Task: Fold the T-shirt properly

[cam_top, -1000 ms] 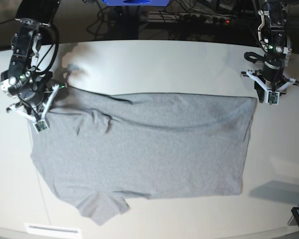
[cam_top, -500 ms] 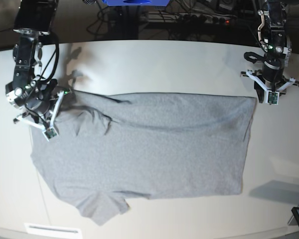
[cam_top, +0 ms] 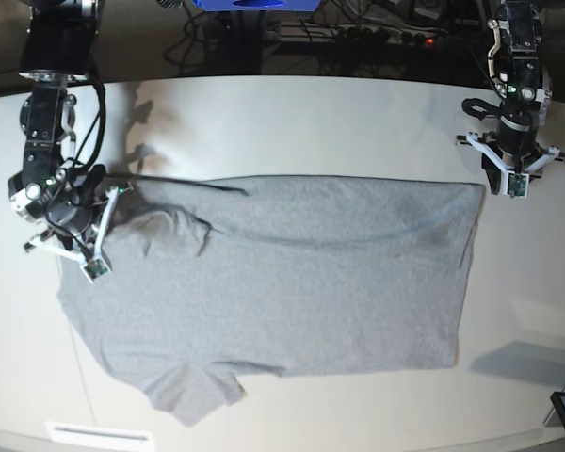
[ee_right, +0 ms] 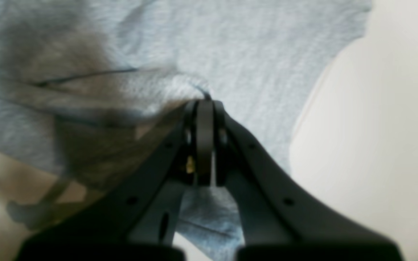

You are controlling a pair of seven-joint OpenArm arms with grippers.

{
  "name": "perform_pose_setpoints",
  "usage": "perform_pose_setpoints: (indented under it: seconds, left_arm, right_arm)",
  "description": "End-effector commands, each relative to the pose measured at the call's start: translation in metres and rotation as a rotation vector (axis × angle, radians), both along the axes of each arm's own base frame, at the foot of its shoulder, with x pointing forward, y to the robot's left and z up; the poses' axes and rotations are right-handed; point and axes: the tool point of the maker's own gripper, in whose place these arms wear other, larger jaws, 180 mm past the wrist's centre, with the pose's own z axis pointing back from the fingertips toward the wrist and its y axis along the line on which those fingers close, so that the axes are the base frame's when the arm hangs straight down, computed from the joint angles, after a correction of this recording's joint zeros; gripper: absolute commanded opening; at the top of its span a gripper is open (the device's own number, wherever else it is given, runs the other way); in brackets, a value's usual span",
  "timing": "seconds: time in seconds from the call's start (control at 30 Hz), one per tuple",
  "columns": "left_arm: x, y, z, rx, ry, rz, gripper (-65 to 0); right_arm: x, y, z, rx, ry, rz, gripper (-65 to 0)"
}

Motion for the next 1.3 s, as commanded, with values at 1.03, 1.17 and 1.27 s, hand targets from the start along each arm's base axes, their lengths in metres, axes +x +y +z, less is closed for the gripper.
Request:
perform_pose_setpoints:
  seconds: [1.03,1.17,1.27]
  left_arm:
    - [0.006,0.006,0.014,0.033,-0.036,-0.005,-46.9]
    - [0.006,0.006,0.014,0.033,-0.036,-0.005,-46.9]
    - [0.011,0.007,0.017,0.033,-0.049,-0.004,-46.9]
  right_arm:
    - [0.039,0.008,-0.001,-0.007,-0.030,0.089,-65.0]
    - [0.042,0.000,0.000,-0.002,-0.051,0.032,-65.0]
    - [0.048,0.000,0.004,0.012,-0.090,0.001,-65.0]
